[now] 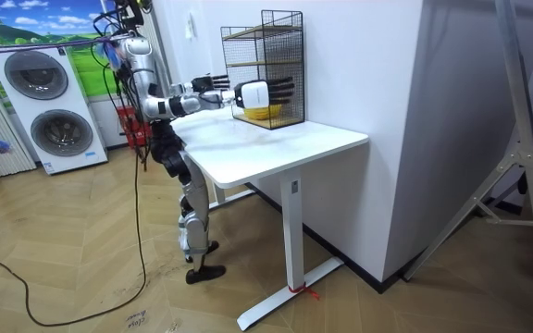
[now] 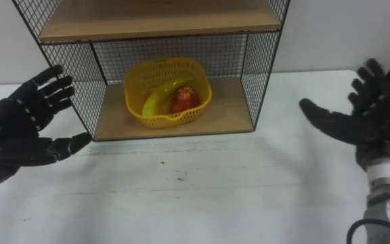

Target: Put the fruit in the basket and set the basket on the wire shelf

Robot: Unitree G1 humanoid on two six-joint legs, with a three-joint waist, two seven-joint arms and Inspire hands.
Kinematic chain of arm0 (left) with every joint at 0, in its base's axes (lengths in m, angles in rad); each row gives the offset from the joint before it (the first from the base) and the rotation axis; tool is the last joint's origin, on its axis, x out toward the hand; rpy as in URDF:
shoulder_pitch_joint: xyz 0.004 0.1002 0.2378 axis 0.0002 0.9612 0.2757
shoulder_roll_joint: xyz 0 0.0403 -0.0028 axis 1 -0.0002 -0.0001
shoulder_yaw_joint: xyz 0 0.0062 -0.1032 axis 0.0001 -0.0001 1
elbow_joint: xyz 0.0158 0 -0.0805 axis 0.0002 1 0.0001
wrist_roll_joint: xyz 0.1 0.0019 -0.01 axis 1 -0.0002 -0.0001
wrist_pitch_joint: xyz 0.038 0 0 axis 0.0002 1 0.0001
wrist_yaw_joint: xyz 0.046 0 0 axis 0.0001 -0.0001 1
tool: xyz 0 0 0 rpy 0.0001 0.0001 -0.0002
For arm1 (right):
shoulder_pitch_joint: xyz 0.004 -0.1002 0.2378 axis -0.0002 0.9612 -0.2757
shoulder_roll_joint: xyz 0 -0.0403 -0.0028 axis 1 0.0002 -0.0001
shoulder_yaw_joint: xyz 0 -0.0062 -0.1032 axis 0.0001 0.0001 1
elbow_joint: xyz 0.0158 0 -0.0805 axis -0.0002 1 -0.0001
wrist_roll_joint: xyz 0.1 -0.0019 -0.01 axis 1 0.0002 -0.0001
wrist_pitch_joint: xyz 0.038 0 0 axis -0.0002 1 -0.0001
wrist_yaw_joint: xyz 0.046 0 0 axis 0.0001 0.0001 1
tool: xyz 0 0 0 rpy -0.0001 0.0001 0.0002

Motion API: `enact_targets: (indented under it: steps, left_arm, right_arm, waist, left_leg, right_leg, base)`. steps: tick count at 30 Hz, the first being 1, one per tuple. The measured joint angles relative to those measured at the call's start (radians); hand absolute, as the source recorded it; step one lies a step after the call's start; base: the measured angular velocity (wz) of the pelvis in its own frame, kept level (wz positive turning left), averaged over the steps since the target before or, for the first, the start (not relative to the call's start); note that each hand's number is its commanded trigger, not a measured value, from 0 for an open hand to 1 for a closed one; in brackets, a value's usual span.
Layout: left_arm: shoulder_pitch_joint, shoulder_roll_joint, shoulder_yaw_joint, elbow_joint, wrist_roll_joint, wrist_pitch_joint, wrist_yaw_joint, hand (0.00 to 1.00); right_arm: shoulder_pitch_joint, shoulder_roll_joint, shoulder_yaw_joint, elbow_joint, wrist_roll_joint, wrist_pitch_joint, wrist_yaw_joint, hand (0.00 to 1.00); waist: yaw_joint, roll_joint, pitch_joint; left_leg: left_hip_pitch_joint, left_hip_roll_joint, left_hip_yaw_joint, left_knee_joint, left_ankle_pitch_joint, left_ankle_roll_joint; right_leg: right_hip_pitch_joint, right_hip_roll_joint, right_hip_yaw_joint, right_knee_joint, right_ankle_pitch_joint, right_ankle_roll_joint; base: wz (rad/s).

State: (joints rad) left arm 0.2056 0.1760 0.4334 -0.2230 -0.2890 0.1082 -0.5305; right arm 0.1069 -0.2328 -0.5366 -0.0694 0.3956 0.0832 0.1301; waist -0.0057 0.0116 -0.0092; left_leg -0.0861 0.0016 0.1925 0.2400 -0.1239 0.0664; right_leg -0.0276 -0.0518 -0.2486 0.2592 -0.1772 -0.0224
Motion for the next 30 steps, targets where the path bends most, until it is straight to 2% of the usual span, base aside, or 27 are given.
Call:
enact_targets:
  steps: [3, 4, 6, 7, 8, 10, 13, 16, 21, 24, 26, 27, 29, 30]
  left_arm:
    - [0.002, 0.003, 0.058, -0.021, 0.0, 0.0, -0.053, 0.0]
    - [0.004, 0.004, 0.085, -0.036, -0.001, -0.001, -0.067, 0.0]
    - [0.005, 0.016, 0.122, -0.053, -0.007, -0.002, -0.088, 0.0]
    - [0.009, 0.034, 0.143, -0.054, -0.029, -0.008, -0.093, 0.0]
    - [0.024, 0.05, 0.163, -0.054, -0.054, -0.015, -0.092, 0.0]
    - [0.045, 0.063, 0.201, -0.054, -0.074, -0.024, -0.091, 0.0]
    - [0.07, 0.091, 0.286, -0.05, -0.102, -0.024, -0.081, 0.0]
    - [0.072, 0.093, 0.359, -0.039, -0.135, -0.024, -0.044, 0.0]
    - [0.087, 0.092, 0.457, 0.021, -0.232, -0.025, 0.051, 0.0]
    - [0.127, 0.093, 0.529, 0.075, -0.354, -0.029, 0.14, 0.0]
    - [0.161, 0.093, 0.599, 0.152, -0.453, -0.051, 0.223, 0.0]
    - [0.171, 0.093, 0.614, 0.173, -0.467, -0.058, 0.249, 0.0]
    - [0.202, 0.094, 0.671, 0.293, -0.544, -0.086, 0.364, 0.0]
    - [0.205, 0.095, 0.681, 0.33, -0.558, -0.095, 0.392, 0.0]
  right_arm:
    - [0.03, -0.001, -0.047, -0.054, 0.003, -0.001, -0.011, 0.0]
    - [0.038, -0.002, -0.063, -0.071, 0.023, -0.001, -0.018, 0.0]
    - [0.038, -0.009, -0.088, -0.072, 0.055, -0.002, -0.033, 0.0]
    - [0.039, -0.022, -0.097, -0.072, 0.075, -0.002, -0.055, 0.0]
    - [0.039, -0.036, -0.108, -0.073, 0.079, -0.005, -0.066, 0.0]
    - [0.042, -0.059, -0.132, -0.073, 0.08, -0.017, -0.088, 0.0]
    - [0.044, -0.087, -0.19, -0.073, 0.087, -0.029, -0.129, 0.0]
    - [0.05, -0.09, -0.221, -0.073, 0.087, -0.029, -0.176, 0.0]
    - [0.105, -0.093, -0.279, -0.073, 0.115, -0.029, -0.265, 0.0]
    - [0.115, -0.099, -0.366, -0.066, 0.162, -0.03, -0.338, 0.0]
    - [0.159, -0.107, -0.426, -0.059, 0.21, -0.031, -0.415, 0.0]
    - [0.172, -0.109, -0.435, -0.052, 0.219, -0.035, -0.436, 0.0]
    - [0.199, -0.121, -0.471, 0.019, 0.259, -0.047, -0.522, 0.0]
    - [0.206, -0.121, -0.479, 0.041, 0.271, -0.052, -0.547, 0.0]
  waist:
    - [0.004, 0.005, 0.0008]
    - [0.006, 0.007, 0.0046]
    - [0.011, 0.008, 0.0063]
    - [0.013, 0.009, 0.0072]
    - [0.011, 0.012, 0.009]
    - [0.011, 0.018, 0.0064]
    - [0.013, 0.026, 0.0099]
    - [0.018, 0.031, 0.0096]
    - [0.039, 0.029, 0.0107]
    - [0.039, 0.036, 0.0063]
    - [0.042, 0.037, 0.0059]
    - [0.042, 0.037, 0.0058]
    - [0.042, 0.035, 0.0047]
    - [0.042, 0.033, 0.004]
  left_leg:
    - [-0.007, 0.0, -0.001, -0.003, 0.002, -0.003]
    - [-0.008, 0.0, -0.001, -0.004, 0.003, -0.003]
    - [-0.008, 0.0, -0.002, -0.004, 0.003, -0.004]
    - [-0.008, 0.0, -0.003, -0.001, 0.003, -0.004]
    - [-0.011, -0.001, -0.006, 0.0, 0.003, -0.005]
    - [-0.015, -0.001, -0.009, 0.002, 0.002, -0.005]
    - [-0.022, -0.001, -0.013, 0.003, 0.003, -0.006]
    - [-0.025, 0.0, -0.014, 0.002, 0.006, -0.009]
    - [-0.024, -0.003, -0.013, -0.001, 0.007, -0.012]
    - [-0.028, -0.003, -0.014, -0.001, 0.007, -0.012]
    - [-0.031, -0.006, -0.015, -0.001, 0.007, -0.013]
    - [-0.032, -0.006, -0.015, 0.0, 0.007, -0.013]
    - [-0.032, -0.007, -0.015, 0.001, 0.006, -0.013]
    - [-0.033, -0.008, -0.016, 0.001, 0.006, -0.013]
  right_leg:
    - [-0.011, 0.0, 0.0, 0.002, -0.001, -0.002]
    - [-0.012, 0.001, 0.001, 0.003, -0.002, -0.003]
    - [-0.013, 0.0, -0.001, 0.007, -0.004, -0.005]
    - [-0.013, -0.002, -0.004, 0.013, -0.008, -0.006]
    - [-0.013, -0.003, -0.008, 0.014, -0.01, -0.006]
    - [-0.016, -0.004, -0.014, 0.015, -0.013, -0.008]
    - [-0.017, -0.006, -0.025, 0.015, -0.016, -0.008]
    - [-0.02, -0.005, -0.028, 0.016, -0.015, -0.009]
    - [-0.03, -0.011, -0.026, 0.038, -0.029, -0.01]
    - [-0.031, -0.013, -0.03, 0.039, -0.034, -0.016]
    - [-0.045, -0.018, -0.031, 0.056, -0.045, -0.016]
    - [-0.046, -0.018, -0.03, 0.056, -0.046, -0.016]
    - [-0.049, -0.02, -0.03, 0.063, -0.051, -0.017]
    - [-0.051, -0.022, -0.03, 0.068, -0.053, -0.017]
  base:
    - [0.0]
    - [0.0]
    - [0.0]
    - [0.07]
    - [0.08]
    - [0.1]
    - [0.11]
    - [0.05]
    - [0.0]
    - [0.0]
    - [0.02]
    - [0.0]
    - [0.0]
    - [0.0]
